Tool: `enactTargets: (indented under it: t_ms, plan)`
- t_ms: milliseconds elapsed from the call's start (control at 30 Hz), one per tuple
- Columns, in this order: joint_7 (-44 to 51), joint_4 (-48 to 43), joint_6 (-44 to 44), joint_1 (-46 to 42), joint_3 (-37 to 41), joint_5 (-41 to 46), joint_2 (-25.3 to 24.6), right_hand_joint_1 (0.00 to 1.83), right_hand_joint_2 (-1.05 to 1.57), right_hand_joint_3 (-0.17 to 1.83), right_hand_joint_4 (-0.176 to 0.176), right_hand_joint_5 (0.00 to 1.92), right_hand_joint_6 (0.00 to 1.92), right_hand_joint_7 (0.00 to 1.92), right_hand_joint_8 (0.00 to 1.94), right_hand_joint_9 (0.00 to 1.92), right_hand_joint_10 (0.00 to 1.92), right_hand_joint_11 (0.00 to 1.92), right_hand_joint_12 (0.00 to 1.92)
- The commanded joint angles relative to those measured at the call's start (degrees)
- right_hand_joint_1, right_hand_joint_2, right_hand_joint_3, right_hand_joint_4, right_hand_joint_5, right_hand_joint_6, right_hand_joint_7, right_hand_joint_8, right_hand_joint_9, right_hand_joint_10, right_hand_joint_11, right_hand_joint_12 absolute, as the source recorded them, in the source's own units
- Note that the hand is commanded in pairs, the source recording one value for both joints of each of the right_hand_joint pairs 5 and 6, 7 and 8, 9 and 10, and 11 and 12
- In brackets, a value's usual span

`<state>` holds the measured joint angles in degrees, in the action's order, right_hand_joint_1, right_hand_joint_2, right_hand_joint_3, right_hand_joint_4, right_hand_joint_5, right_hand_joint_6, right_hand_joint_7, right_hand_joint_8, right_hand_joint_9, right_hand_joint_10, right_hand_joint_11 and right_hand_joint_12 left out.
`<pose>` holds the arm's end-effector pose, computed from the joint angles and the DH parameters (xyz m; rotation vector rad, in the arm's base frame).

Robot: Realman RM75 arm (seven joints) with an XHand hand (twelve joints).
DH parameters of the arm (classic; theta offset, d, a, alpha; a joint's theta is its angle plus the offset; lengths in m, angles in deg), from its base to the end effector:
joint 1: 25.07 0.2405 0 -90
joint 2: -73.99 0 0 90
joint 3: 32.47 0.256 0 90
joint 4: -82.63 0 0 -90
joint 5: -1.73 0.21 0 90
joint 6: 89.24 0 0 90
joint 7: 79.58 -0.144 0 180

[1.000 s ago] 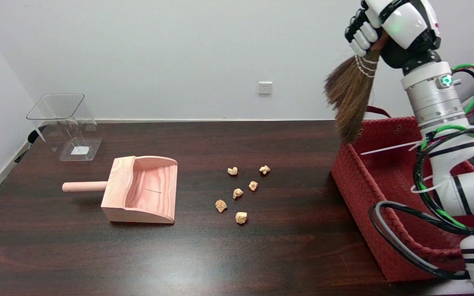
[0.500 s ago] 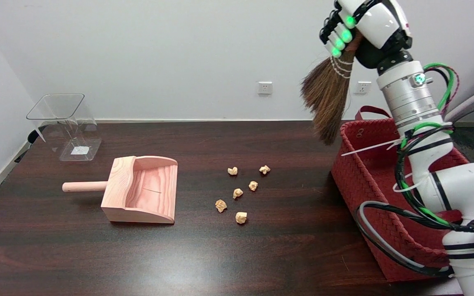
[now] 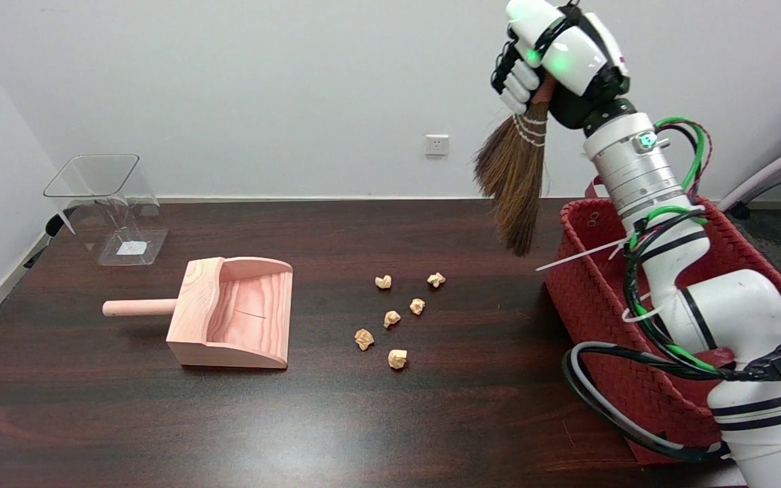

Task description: Pick up the broom.

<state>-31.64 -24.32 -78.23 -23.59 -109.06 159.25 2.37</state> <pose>-0.0935 -0.3247 0.3439 1.6049 -0.8852 1.5415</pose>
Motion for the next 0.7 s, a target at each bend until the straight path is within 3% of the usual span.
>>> enactTargets:
  t_ms: [33,333,700]
  plan:
    - [8.99,-0.06,-6.3,1.16,-6.36,-0.17,-0.15,0.86,1.57,0.47,0.0,1.92,1.92,1.92,1.92,1.92,1.92,1.92,1.92]
    - [16.16,0.23,-10.49,2.52,-11.13,-0.39,-0.39,0.86,1.57,0.51,0.0,1.92,1.92,1.92,1.92,1.92,1.92,1.92,1.92]
    - [24.79,0.39,-9.47,-0.91,-13.57,-0.57,-2.48,0.87,1.57,0.54,0.0,1.92,1.92,1.92,1.92,1.92,1.92,1.92,1.92]
